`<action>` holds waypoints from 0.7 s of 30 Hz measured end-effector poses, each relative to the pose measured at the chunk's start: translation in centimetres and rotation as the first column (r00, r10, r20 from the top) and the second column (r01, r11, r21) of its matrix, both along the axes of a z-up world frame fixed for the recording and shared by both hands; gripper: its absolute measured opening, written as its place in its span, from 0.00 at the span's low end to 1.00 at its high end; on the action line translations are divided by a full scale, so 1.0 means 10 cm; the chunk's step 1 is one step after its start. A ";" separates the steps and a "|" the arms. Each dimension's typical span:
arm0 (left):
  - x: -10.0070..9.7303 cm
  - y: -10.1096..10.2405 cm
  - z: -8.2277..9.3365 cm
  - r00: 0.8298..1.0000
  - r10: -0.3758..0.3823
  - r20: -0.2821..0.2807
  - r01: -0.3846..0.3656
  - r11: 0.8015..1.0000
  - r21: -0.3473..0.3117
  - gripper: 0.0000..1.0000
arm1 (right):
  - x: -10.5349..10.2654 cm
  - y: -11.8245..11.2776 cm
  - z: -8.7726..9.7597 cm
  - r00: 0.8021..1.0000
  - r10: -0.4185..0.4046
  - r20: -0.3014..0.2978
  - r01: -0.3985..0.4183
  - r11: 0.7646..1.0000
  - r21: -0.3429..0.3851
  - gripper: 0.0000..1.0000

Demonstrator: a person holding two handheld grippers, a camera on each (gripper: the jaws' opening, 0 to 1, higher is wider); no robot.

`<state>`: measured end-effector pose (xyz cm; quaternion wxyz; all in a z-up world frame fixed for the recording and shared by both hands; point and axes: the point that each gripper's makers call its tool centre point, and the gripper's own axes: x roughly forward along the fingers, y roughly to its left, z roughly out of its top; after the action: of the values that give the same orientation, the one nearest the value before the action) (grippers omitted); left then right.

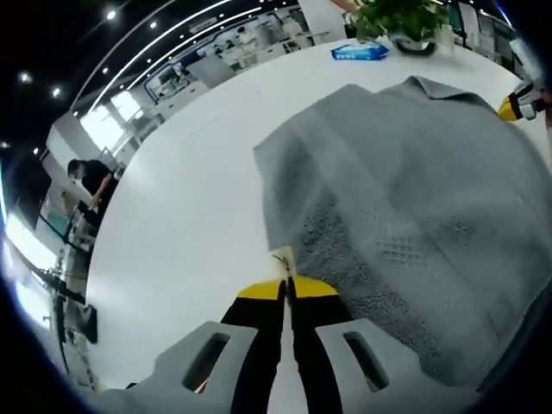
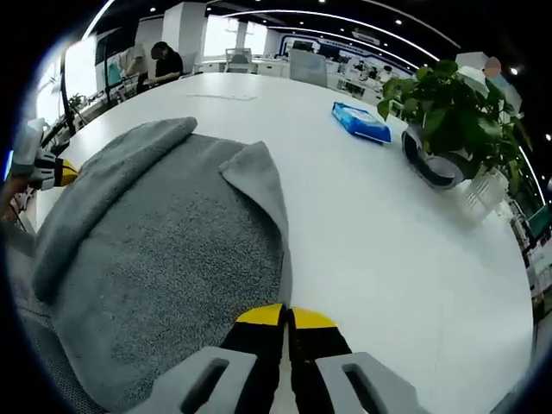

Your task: Open the folded towel by lifting each exposed corner and separating the folded layers until the towel lies flat within the target outline without major curled edges

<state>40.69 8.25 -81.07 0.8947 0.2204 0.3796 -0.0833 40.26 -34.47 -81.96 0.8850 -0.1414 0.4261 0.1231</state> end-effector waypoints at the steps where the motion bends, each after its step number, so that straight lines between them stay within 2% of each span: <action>1: 0.01 0.02 0.00 1.000 0.007 -0.001 -0.007 1.000 -0.006 0.01 | 0.00 0.00 0.00 1.000 -0.003 0.001 0.003 1.000 0.004 0.00; 6: 0.00 0.10 0.00 0.999 0.032 -0.003 -0.032 0.999 -0.024 0.01 | 0.00 -0.05 0.00 1.000 -0.013 0.000 0.013 1.000 0.010 0.00; 9: 0.00 0.10 0.00 0.999 0.052 -0.004 -0.052 0.997 -0.059 0.01 | 0.00 -0.06 0.00 1.000 -0.016 0.001 0.016 1.000 0.014 0.00; 12: 0.01 0.09 -0.01 0.999 0.051 -0.002 -0.051 0.996 -0.067 0.01 | -0.01 -0.06 0.00 1.000 -0.013 0.003 0.013 1.000 0.017 0.00; 16: 0.01 0.09 -0.01 0.999 0.052 -0.001 -0.052 0.997 -0.065 0.01 | -0.01 -0.05 0.01 1.000 0.014 0.010 -0.014 1.000 -0.010 0.00; 19: 0.01 0.09 -0.01 0.999 0.054 0.000 -0.054 0.996 -0.067 0.02 | 0.00 -0.07 0.01 1.000 0.000 0.014 0.000 1.000 0.017 0.00; 21: 0.03 0.11 0.00 0.999 0.038 0.009 -0.038 0.998 -0.040 0.02 | 0.00 -0.07 0.01 1.000 -0.009 0.015 0.008 1.000 0.029 0.00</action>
<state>40.95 9.37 -81.11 0.9022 0.1956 0.3776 -0.0726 40.21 -35.16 -81.91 0.8907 -0.1275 0.4182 0.1244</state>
